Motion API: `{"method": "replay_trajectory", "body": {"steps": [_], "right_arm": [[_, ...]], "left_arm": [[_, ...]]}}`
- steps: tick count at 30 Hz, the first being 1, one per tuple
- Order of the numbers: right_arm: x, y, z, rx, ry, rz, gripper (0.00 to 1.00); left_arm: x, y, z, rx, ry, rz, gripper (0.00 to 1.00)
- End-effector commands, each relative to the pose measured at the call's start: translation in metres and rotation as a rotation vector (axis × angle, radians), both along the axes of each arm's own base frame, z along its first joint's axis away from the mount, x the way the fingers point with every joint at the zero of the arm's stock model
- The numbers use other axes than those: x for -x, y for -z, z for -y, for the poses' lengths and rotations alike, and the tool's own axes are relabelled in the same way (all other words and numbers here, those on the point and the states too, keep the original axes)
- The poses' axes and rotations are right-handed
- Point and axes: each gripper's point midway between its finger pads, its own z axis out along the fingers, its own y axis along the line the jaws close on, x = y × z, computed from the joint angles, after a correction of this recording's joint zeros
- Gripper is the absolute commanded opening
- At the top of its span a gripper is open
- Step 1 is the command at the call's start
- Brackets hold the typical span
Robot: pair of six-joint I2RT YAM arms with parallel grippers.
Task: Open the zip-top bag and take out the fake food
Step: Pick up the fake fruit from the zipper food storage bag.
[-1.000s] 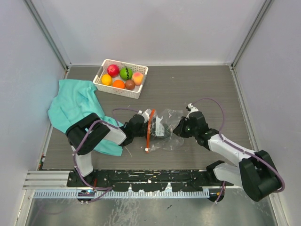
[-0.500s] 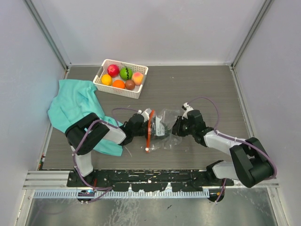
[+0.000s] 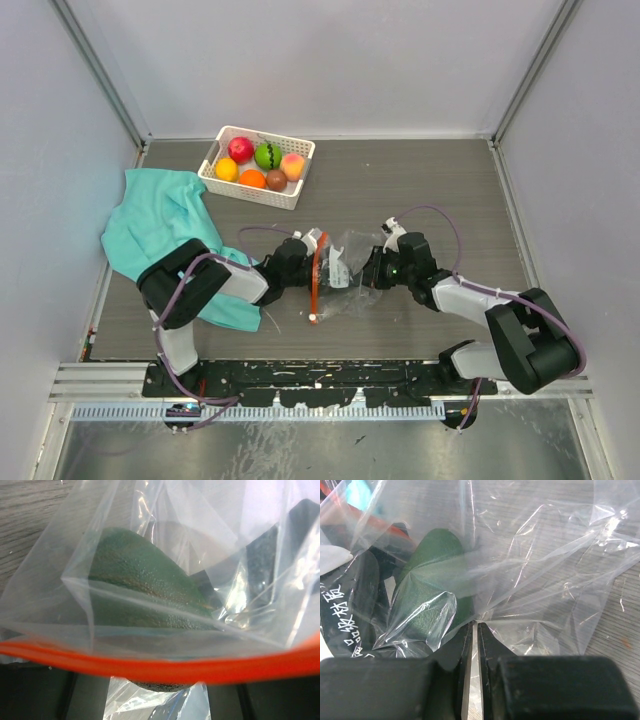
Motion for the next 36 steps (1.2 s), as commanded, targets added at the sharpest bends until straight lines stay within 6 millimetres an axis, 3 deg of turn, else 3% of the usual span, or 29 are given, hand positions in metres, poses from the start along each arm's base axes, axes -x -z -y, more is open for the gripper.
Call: {"method": "replay_trajectory", "body": {"steps": [1,6,13,20,36], "right_arm": [[-0.008,-0.017,-0.007,-0.035,-0.011,0.073,0.16],[-0.009,-0.006,0.007,0.004,0.063,0.039,0.21],[-0.014,0.022,0.040,0.121,0.225,-0.060,0.28],[-0.016,0.047,0.056,0.193,0.295,-0.169,0.29],[-0.018,0.052,0.063,0.201,0.322,-0.186,0.30]], "left_arm": [[-0.005,-0.003,-0.007,-0.024,-0.017,0.013,0.49],[-0.002,-0.009,-0.015,-0.016,-0.026,0.018,0.38],[0.009,-0.021,-0.025,-0.016,-0.001,0.029,0.38],[0.021,-0.024,-0.038,-0.037,0.016,0.020,0.38],[0.030,-0.039,-0.088,-0.092,-0.042,0.013,0.39]]}}
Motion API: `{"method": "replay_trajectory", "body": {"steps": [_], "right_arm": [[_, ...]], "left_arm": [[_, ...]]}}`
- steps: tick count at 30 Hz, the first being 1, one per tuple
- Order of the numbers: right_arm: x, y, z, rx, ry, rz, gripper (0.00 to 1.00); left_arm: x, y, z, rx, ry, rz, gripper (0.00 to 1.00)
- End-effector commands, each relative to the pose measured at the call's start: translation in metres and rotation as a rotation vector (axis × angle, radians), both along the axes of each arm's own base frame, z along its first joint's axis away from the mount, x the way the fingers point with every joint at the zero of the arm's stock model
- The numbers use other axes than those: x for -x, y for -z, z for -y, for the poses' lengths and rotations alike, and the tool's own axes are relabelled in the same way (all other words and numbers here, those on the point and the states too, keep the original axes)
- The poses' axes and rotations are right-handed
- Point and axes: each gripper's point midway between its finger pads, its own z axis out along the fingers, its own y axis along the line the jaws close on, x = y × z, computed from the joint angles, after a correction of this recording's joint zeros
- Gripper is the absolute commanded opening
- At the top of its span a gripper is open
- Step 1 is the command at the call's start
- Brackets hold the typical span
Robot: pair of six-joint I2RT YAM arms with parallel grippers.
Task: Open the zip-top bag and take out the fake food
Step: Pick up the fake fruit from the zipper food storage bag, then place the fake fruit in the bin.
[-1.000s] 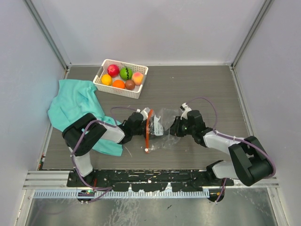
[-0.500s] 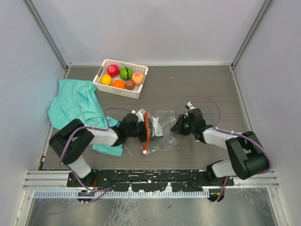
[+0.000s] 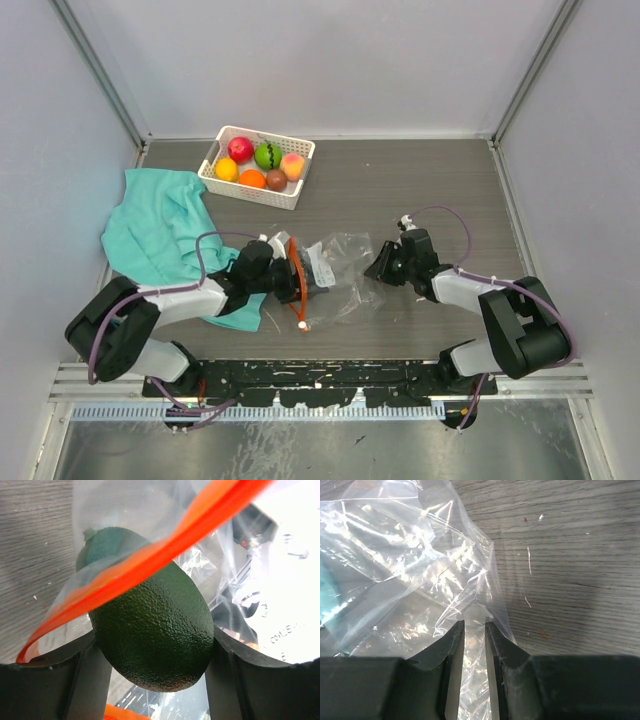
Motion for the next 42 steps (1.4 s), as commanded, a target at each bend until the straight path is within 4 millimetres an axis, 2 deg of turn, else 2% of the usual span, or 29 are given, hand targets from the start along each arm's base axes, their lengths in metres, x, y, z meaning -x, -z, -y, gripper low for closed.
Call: {"method": "replay_trajectory", "body": {"steps": [1,8,15,17,21,24,29,34,42], "right_arm": [[0.009,0.022,0.020,0.094,0.043,-0.069,0.30],[0.009,0.023,0.019,0.091,0.040,-0.073,0.30],[0.007,0.014,0.016,0.071,0.024,-0.041,0.30],[0.007,0.014,0.016,0.076,0.022,-0.040,0.30],[0.009,0.014,0.015,0.064,0.016,-0.040,0.30],[0.008,0.007,0.012,0.041,0.007,-0.013,0.30],[0.006,-0.019,0.003,-0.009,-0.044,0.083,0.31],[0.003,-0.054,-0.002,-0.045,-0.082,0.190,0.31],[0.004,-0.112,-0.008,-0.092,-0.132,0.348,0.35]], "left_arm": [[0.003,-0.014,-0.013,-0.004,0.009,0.032,0.39],[0.007,-0.017,-0.036,-0.045,-0.008,0.027,0.39],[0.019,-0.018,-0.044,-0.041,0.032,-0.021,0.39],[0.018,-0.019,-0.056,-0.053,0.014,-0.014,0.39],[0.006,-0.034,-0.080,-0.044,-0.049,0.018,0.39],[0.000,-0.045,-0.094,-0.047,-0.067,0.039,0.39],[-0.009,-0.052,-0.115,-0.086,-0.089,0.054,0.39],[-0.028,-0.068,-0.135,-0.126,-0.133,0.097,0.39],[-0.072,-0.087,-0.144,-0.124,-0.174,0.144,0.39]]}}
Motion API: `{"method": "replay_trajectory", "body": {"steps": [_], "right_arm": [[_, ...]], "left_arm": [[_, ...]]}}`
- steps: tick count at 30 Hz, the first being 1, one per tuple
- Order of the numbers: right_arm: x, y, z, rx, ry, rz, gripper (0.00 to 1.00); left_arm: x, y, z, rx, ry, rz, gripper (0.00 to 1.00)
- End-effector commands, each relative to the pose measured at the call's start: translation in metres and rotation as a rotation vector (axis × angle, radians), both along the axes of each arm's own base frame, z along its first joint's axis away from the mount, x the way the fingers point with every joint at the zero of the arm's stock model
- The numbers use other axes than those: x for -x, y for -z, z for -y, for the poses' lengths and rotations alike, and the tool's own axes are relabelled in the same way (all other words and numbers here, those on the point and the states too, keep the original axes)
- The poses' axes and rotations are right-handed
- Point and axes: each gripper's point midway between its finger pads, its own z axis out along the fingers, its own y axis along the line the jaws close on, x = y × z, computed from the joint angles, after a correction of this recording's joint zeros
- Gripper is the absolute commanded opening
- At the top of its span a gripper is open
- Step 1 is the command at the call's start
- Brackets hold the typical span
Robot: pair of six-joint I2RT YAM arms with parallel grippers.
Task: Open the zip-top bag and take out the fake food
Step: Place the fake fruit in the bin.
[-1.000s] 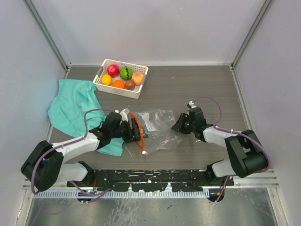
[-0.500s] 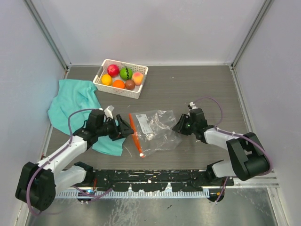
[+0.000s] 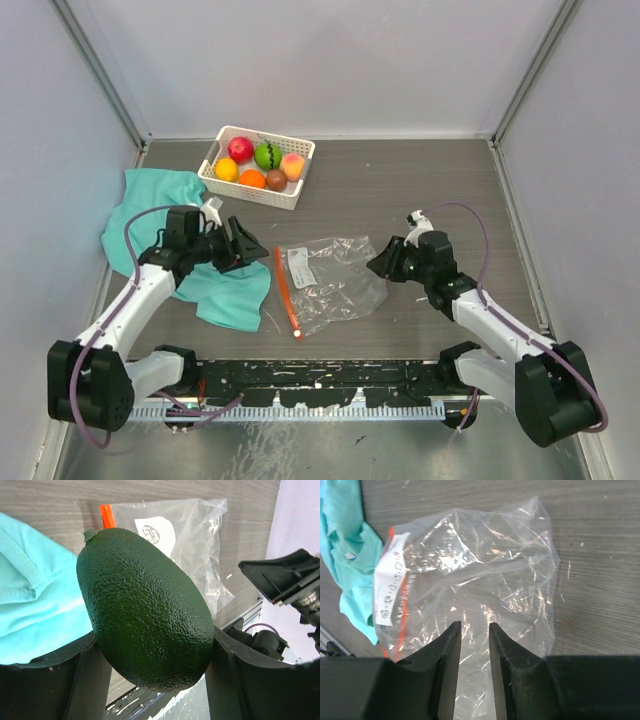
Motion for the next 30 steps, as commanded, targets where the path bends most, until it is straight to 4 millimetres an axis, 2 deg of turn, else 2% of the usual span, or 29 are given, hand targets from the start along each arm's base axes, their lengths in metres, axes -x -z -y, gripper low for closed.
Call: {"method": "replay_trajectory", "body": {"steps": [1,6,13,21,25,30], "right_arm": [[-0.007,-0.051,-0.008,-0.046,-0.056,0.145,0.36],[0.001,-0.080,-0.014,-0.088,-0.100,0.221,0.39],[0.008,-0.097,-0.016,-0.113,-0.125,0.262,0.40],[0.012,-0.100,-0.015,-0.115,-0.132,0.270,0.40],[0.013,-0.099,-0.016,-0.117,-0.136,0.269,0.41],[0.014,-0.098,-0.016,-0.117,-0.139,0.264,0.42]], "left_arm": [[-0.030,-0.020,0.001,0.014,0.021,0.068,0.39],[-0.071,-0.034,0.001,0.032,-0.011,0.105,0.39],[-0.131,-0.048,-0.002,0.003,-0.060,0.135,0.39],[-0.194,-0.040,-0.018,-0.130,-0.143,0.126,0.38],[-0.219,-0.040,-0.023,-0.188,-0.163,0.120,0.37],[-0.239,-0.032,-0.025,-0.321,-0.171,0.088,0.36]]}}
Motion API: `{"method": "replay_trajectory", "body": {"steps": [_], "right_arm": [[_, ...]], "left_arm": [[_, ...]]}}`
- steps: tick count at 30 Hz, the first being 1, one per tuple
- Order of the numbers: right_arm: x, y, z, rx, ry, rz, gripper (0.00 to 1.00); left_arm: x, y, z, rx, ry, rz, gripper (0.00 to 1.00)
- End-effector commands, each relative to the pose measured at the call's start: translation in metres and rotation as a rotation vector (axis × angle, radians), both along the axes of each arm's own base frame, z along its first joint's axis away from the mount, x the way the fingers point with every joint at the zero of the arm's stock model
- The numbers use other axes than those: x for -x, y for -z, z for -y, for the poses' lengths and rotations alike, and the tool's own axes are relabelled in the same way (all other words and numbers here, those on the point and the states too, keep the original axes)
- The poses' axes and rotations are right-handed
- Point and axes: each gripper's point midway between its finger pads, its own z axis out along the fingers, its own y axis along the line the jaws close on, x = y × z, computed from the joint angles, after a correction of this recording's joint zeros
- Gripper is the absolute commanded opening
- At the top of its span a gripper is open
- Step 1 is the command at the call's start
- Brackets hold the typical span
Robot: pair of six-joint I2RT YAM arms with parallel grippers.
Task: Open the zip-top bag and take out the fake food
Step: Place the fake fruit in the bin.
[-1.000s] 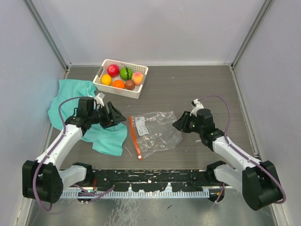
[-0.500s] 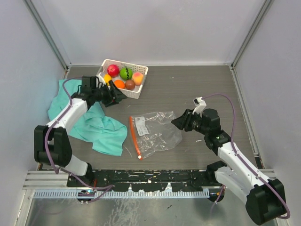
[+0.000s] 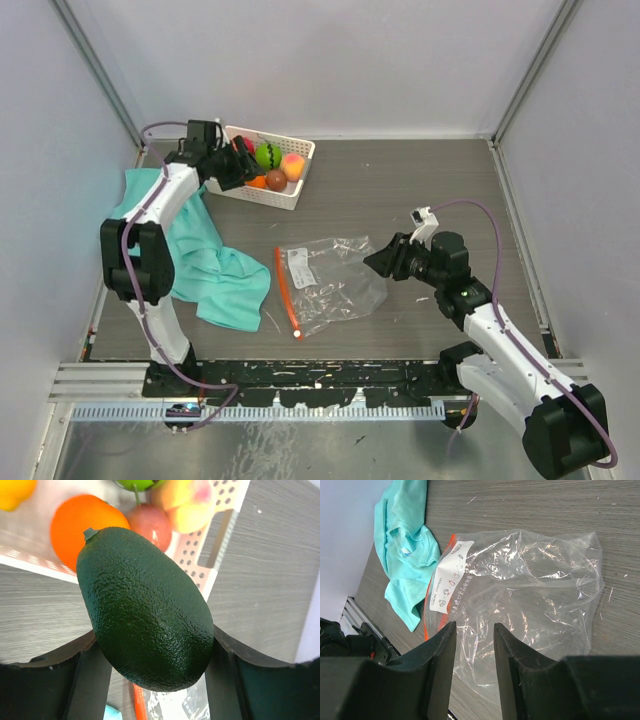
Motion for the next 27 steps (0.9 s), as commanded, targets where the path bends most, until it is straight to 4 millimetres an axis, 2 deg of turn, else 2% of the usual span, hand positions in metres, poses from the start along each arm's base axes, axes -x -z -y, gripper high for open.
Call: {"method": "replay_trajectory", "body": {"steps": [1,3,9,10,11,15,19,27], "right_arm": [[-0.005,-0.026,-0.003,-0.019,-0.016,0.081,0.42],[-0.005,-0.024,-0.003,-0.018,-0.017,0.077,0.42],[-0.003,-0.023,-0.002,-0.020,-0.020,0.075,0.42],[-0.002,-0.022,-0.003,-0.020,-0.022,0.075,0.42],[-0.001,-0.021,-0.002,-0.020,-0.021,0.073,0.42],[0.000,-0.017,-0.002,-0.019,-0.021,0.068,0.42],[0.003,-0.015,-0.002,-0.021,-0.024,0.064,0.42],[0.006,-0.011,-0.001,-0.023,-0.028,0.054,0.42]], "left_arm": [[-0.017,-0.007,-0.004,-0.149,-0.007,0.003,0.36],[-0.024,0.004,0.000,-0.209,0.003,-0.033,0.36],[-0.049,0.012,0.002,-0.414,-0.017,-0.035,0.36],[-0.047,0.016,0.003,-0.451,-0.009,-0.055,0.35],[-0.052,0.011,0.003,-0.481,-0.013,-0.038,0.35],[-0.061,0.013,0.001,-0.644,-0.019,-0.022,0.35],[-0.070,0.019,-0.017,-0.760,-0.073,-0.022,0.37],[-0.082,0.022,-0.062,-0.981,-0.192,-0.031,0.56]]}}
